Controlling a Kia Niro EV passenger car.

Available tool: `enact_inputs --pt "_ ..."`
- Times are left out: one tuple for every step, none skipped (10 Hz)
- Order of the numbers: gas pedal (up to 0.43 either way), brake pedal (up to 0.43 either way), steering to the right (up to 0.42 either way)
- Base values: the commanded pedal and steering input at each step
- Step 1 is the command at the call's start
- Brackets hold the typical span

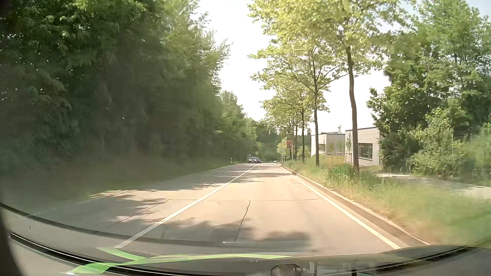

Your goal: Follow the waypoints while adhering to traffic rules and regulations

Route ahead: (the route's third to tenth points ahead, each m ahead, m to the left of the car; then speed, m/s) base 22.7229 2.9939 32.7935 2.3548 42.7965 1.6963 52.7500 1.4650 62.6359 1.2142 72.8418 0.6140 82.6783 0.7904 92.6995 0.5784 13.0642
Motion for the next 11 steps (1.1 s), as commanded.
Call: enact_inputs --pt "0.098 0.000 0.002" --pt "0.098 0.000 0.003" --pt "0.098 0.000 0.003" --pt "0.098 0.000 0.003" --pt "0.098 0.000 0.003" --pt "0.098 0.000 0.003" --pt "0.098 0.000 0.001" --pt "0.098 0.000 -0.001" --pt "0.098 0.000 -0.001" --pt "0.098 0.000 0.000" --pt "0.098 0.000 0.001"
